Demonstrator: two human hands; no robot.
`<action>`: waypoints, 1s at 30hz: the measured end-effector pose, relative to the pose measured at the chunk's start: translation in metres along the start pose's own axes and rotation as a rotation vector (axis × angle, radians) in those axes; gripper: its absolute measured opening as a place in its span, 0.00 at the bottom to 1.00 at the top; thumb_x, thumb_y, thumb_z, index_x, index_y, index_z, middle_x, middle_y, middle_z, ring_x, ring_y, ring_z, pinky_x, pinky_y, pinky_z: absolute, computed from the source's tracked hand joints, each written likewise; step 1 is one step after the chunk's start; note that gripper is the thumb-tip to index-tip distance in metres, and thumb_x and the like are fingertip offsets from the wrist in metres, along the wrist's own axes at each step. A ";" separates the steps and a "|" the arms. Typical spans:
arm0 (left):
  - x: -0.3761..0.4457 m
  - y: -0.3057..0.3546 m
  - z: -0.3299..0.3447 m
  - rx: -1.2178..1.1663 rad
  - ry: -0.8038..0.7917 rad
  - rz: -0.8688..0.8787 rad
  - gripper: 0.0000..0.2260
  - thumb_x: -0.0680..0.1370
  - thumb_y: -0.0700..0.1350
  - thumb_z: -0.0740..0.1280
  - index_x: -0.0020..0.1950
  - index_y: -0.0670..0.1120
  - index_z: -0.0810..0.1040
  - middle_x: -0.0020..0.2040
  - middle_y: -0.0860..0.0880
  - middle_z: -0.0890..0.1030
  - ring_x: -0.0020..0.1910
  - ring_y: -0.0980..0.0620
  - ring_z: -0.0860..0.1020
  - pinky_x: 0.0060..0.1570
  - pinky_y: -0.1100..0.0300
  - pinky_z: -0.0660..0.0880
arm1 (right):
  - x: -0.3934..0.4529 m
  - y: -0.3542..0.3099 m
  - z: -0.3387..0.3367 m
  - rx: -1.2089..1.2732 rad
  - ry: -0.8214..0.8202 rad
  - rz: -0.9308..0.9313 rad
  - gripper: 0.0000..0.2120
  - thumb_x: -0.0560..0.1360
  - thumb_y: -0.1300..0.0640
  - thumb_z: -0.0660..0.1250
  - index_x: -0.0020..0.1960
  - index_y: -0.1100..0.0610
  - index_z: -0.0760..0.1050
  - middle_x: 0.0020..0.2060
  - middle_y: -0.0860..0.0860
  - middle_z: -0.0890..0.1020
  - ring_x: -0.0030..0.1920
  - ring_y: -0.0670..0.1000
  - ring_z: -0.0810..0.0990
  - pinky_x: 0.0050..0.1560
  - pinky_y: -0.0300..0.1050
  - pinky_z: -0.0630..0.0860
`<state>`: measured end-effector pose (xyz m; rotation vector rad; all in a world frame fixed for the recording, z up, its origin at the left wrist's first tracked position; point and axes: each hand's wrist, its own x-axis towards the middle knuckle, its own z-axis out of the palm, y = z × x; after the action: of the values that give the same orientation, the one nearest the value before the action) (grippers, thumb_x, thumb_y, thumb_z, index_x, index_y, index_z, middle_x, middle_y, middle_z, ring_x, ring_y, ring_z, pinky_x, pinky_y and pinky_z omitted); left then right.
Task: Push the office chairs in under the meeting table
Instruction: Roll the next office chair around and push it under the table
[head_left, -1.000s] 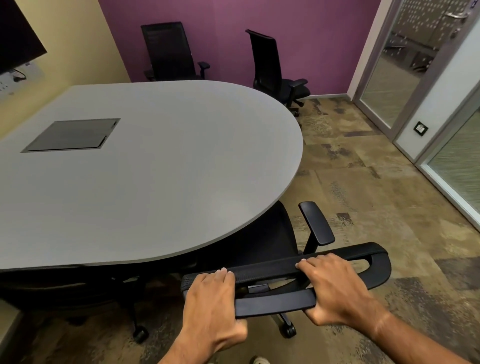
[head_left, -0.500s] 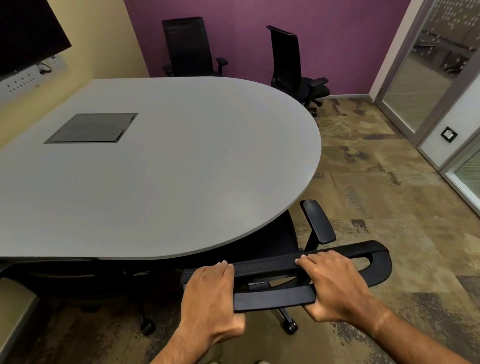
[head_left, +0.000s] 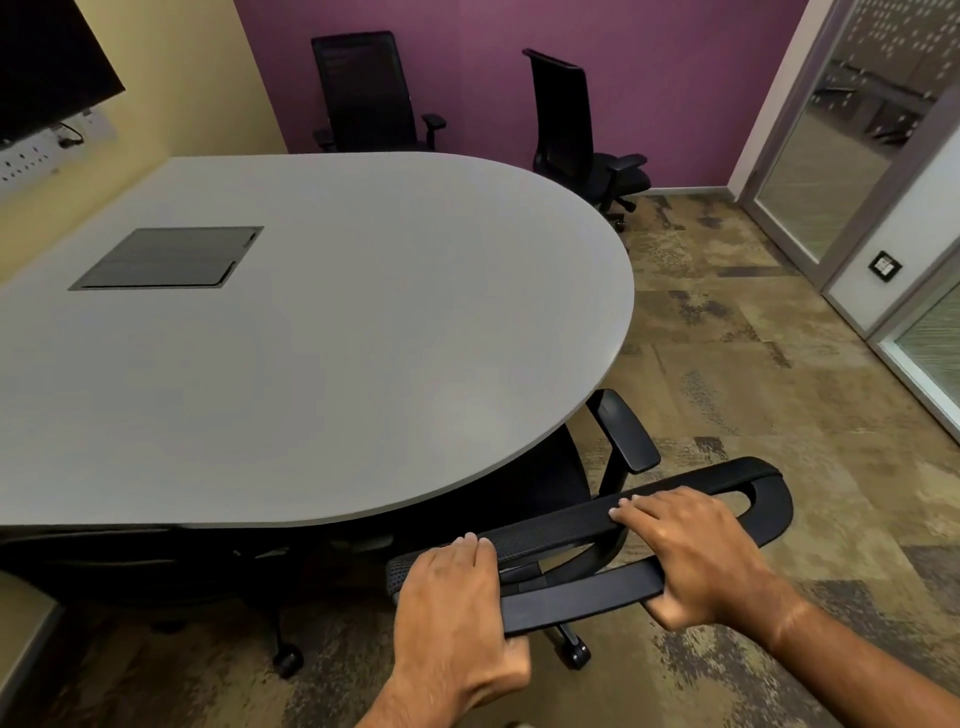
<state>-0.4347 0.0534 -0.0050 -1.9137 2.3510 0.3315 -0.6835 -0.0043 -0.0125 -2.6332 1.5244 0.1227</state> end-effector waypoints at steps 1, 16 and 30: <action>0.000 0.000 0.000 0.003 0.008 0.003 0.35 0.67 0.58 0.59 0.72 0.46 0.65 0.71 0.48 0.69 0.70 0.50 0.66 0.71 0.57 0.56 | 0.000 0.001 0.001 0.001 -0.002 -0.003 0.33 0.54 0.41 0.64 0.55 0.55 0.81 0.46 0.50 0.85 0.45 0.53 0.84 0.45 0.49 0.79; -0.005 -0.013 0.005 -0.009 0.022 -0.020 0.34 0.65 0.60 0.58 0.69 0.48 0.69 0.66 0.51 0.73 0.65 0.51 0.71 0.68 0.57 0.62 | -0.003 -0.015 0.003 0.017 0.017 -0.007 0.33 0.54 0.39 0.67 0.55 0.55 0.81 0.47 0.51 0.85 0.46 0.52 0.84 0.47 0.48 0.80; -0.002 -0.019 0.006 0.035 -0.010 0.021 0.41 0.66 0.60 0.60 0.76 0.45 0.58 0.74 0.47 0.64 0.72 0.49 0.63 0.72 0.55 0.55 | -0.003 -0.021 0.005 0.003 -0.025 0.001 0.37 0.55 0.38 0.67 0.61 0.54 0.78 0.56 0.53 0.83 0.54 0.53 0.82 0.53 0.50 0.79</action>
<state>-0.4160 0.0529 -0.0123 -1.8690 2.3560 0.2987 -0.6664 0.0090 -0.0157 -2.6177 1.5173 0.1530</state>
